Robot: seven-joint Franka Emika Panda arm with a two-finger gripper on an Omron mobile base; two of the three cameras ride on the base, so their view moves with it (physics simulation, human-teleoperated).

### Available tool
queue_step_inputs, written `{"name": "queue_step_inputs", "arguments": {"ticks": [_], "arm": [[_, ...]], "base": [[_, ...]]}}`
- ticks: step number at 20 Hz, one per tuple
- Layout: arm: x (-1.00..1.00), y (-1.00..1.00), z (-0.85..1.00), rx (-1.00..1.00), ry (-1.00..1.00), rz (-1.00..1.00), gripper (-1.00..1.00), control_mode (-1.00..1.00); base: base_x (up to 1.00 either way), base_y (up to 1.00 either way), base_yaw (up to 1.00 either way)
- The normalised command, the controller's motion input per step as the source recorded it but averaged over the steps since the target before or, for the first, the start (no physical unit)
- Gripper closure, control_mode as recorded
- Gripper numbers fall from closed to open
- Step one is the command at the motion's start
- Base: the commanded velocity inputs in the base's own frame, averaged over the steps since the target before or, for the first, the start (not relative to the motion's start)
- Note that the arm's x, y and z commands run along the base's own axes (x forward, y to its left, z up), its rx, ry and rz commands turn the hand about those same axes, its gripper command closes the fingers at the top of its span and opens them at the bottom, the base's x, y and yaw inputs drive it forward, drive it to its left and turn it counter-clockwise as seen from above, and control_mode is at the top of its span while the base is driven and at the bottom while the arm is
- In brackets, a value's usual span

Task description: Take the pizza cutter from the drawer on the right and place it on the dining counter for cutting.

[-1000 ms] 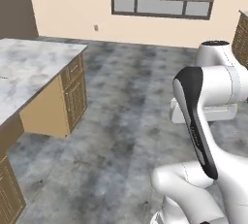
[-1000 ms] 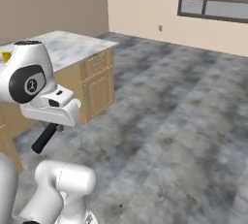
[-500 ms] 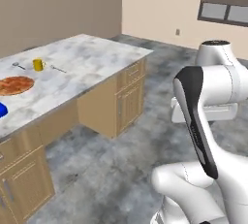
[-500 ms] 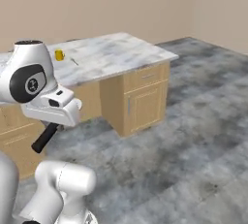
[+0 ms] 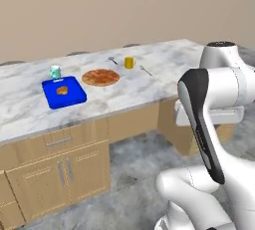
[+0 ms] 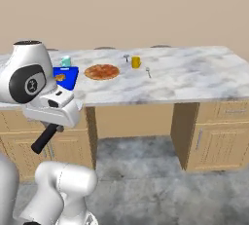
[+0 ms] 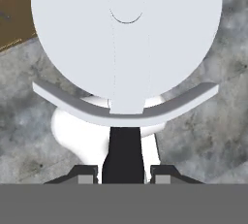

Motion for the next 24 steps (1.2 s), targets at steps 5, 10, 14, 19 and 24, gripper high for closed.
{"name": "queue_step_inputs", "arguments": {"ticks": [5, 10, 14, 19, 24], "arm": [[0.0, 0.0, 0.0, 0.0, 0.0, 0.0, 1.0, 1.0], [0.0, 0.0, 0.0, 0.0, 0.0, 0.0, 1.0, 1.0], [0.0, 0.0, 0.0, 0.0, 0.0, 0.0, 1.0, 1.0], [0.0, 0.0, 0.0, 0.0, 0.0, 0.0, 1.0, 1.0], [0.0, 0.0, 0.0, 0.0, 0.0, 0.0, 1.0, 1.0]], "base": [[0.67, -0.51, 0.58], [0.5, -0.71, 0.36], [0.58, -0.47, 0.24], [0.92, -0.16, 0.02], [0.69, -0.25, -0.01]]}}
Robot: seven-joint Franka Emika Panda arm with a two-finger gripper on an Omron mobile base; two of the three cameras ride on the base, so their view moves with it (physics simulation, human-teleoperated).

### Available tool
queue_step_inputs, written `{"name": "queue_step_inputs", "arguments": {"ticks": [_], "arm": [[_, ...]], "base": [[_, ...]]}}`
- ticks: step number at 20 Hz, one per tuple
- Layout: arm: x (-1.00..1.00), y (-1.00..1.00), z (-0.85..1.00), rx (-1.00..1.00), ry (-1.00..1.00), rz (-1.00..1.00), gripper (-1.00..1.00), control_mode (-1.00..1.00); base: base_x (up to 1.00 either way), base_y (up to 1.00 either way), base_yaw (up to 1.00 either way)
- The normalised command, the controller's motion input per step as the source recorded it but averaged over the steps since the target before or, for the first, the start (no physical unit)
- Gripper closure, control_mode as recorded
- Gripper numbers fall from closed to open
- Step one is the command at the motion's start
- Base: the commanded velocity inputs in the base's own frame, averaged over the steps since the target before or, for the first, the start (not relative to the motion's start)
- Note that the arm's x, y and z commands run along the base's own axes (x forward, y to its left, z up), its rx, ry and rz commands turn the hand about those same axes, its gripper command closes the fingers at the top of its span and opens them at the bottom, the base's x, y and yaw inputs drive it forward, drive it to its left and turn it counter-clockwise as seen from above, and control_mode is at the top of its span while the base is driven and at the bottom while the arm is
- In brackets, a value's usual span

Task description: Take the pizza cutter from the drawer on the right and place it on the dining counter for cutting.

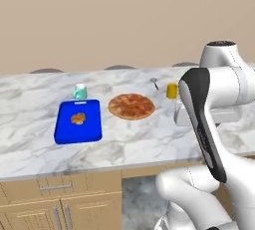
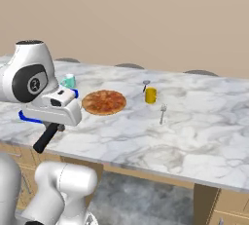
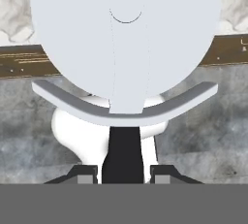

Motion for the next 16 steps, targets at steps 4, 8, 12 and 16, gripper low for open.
{"name": "queue_step_inputs", "arguments": {"ticks": [4, 8, 12, 16], "arm": [[0.0, 0.0, 0.0, 0.0, 0.0, 0.0, 1.0, 1.0], [0.0, 0.0, 0.0, 0.0, 0.0, 0.0, 1.0, 1.0], [0.0, 0.0, 0.0, 0.0, 0.0, 0.0, 1.0, 1.0], [0.46, -0.06, 0.0, 0.0, 0.0, -0.03, 1.0, -1.0]], "base": [[0.54, -0.23, -0.15], [0.57, -0.14, -0.13], [0.49, -0.03, -0.16], [0.29, 0.0, -0.06]]}}
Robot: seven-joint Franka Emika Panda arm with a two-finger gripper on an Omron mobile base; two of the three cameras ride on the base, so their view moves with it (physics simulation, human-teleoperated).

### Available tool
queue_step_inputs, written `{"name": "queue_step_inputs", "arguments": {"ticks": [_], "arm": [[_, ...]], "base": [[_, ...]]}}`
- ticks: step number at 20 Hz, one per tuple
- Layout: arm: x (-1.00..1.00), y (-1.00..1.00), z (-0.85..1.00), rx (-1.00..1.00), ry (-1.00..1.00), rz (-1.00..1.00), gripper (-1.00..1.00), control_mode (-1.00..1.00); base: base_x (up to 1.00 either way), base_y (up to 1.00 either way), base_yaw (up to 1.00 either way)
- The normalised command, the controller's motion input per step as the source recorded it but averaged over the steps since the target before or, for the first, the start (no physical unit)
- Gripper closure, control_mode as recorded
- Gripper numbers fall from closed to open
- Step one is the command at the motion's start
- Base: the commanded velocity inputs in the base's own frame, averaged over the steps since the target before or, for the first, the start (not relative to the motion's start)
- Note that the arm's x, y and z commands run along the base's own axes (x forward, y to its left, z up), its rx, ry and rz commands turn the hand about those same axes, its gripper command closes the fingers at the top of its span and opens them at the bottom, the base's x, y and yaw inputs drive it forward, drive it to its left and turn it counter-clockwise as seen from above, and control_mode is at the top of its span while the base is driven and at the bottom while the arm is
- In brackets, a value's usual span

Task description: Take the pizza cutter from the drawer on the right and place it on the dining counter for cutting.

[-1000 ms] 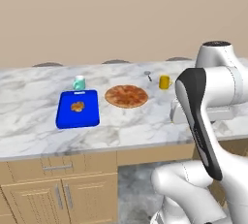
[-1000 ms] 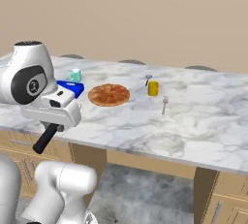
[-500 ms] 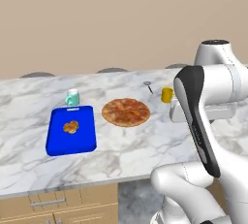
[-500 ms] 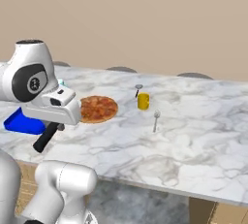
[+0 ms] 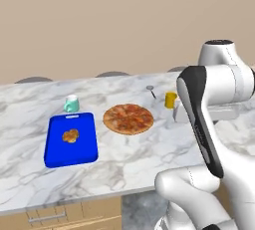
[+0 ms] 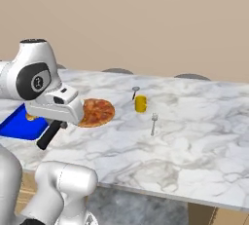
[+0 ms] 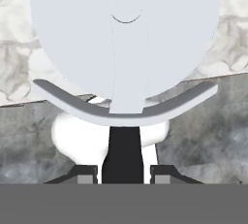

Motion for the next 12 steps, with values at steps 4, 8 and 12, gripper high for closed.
{"name": "queue_step_inputs", "arguments": {"ticks": [4, 8, 12], "arm": [[1.0, -0.27, 0.0, 0.06, 0.0, 0.0, 1.0, -1.0], [1.0, -0.41, -0.15, 0.08, 0.01, 0.0, 1.0, -1.0], [0.9, -0.2, -0.55, 0.03, 0.02, 0.0, 1.0, -1.0]], "base": [[0.0, 0.0, 0.0], [0.0, 0.0, 0.0], [0.0, 0.0, 0.0]]}}
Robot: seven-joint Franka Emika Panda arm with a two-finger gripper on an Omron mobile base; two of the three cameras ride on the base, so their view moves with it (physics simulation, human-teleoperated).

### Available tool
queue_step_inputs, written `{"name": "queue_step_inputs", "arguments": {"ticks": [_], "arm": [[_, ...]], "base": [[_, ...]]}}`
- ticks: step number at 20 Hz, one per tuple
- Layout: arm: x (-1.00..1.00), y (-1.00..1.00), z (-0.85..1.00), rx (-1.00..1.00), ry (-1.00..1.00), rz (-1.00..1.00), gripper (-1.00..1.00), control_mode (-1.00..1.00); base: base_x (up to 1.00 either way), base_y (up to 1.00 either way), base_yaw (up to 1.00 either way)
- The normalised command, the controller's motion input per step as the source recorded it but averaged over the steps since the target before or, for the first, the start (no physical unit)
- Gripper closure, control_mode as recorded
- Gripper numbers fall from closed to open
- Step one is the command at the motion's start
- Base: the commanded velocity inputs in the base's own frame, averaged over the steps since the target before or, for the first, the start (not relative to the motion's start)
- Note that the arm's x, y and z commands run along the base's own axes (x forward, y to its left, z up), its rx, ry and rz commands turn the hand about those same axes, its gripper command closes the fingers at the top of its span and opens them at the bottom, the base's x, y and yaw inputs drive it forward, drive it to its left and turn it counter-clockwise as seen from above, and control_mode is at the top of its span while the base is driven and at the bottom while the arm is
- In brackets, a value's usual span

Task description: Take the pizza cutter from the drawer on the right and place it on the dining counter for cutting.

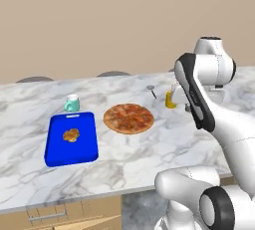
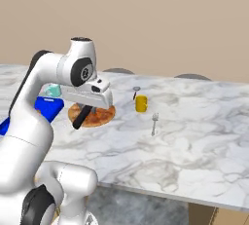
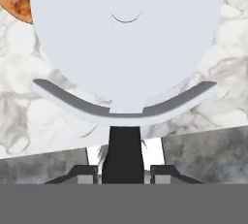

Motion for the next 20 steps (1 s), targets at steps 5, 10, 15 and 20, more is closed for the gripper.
{"name": "queue_step_inputs", "arguments": {"ticks": [5, 10, 15, 20], "arm": [[0.74, 0.0, -0.72, 0.0, 0.01, 0.0, 1.0, -1.0], [0.55, 0.0, -0.63, -0.02, 0.0, -0.01, 1.0, -1.0], [0.42, 0.0, -0.71, 0.0, 0.0, -0.04, 1.0, -1.0], [0.56, 0.0, -0.57, 0.0, 0.0, -0.04, 1.0, -1.0]], "base": [[0.0, 0.0, 0.0], [0.0, 0.0, 0.0], [0.0, 0.0, 0.0], [0.0, 0.0, 0.0]]}}
